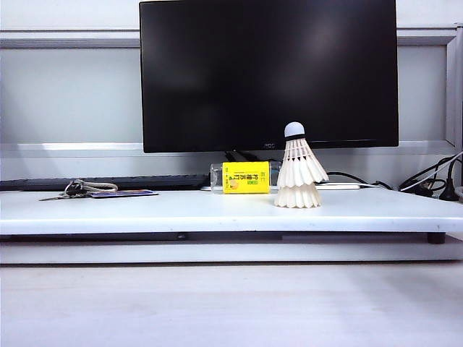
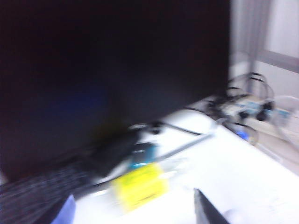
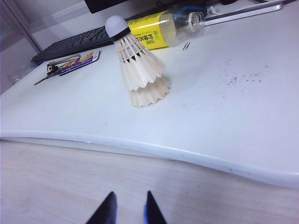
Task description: Stack the badminton balls on the table vertically.
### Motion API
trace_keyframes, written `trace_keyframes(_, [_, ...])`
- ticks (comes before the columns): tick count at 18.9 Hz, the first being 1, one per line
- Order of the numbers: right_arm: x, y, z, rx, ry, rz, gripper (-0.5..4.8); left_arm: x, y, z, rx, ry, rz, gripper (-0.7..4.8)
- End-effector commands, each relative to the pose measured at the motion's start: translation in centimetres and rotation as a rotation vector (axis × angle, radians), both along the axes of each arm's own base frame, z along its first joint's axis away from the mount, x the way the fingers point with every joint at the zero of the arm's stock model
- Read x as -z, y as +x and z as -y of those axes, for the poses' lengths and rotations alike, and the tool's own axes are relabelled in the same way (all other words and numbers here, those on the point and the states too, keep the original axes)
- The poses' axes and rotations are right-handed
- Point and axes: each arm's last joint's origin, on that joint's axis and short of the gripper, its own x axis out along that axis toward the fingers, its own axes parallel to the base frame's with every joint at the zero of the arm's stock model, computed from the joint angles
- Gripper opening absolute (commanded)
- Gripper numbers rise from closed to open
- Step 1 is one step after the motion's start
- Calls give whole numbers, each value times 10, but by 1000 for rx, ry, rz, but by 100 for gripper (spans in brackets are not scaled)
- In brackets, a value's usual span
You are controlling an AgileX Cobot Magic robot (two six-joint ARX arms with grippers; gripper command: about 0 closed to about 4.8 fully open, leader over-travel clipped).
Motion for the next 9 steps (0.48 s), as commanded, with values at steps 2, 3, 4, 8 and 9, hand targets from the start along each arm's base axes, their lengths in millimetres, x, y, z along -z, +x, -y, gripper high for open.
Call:
trace_keyframes(2, [-7,1,0,2,9,68,84,-43,-43,-60,-64,-50,55,336])
trace_keyframes(3, [-11,0,0,2,14,95,84,-53,-62,-78,-70,-66,106,336])
trace_keyframes(4, [-15,0,0,2,18,120,84,-59,-78,-92,-70,-77,155,335])
trace_keyframes(8, [-46,-6,1,1,42,248,84,-56,-137,-144,-121,-52,202,335])
trace_keyframes(9, [-52,-8,1,1,47,274,84,-52,-146,-151,-124,-56,206,334])
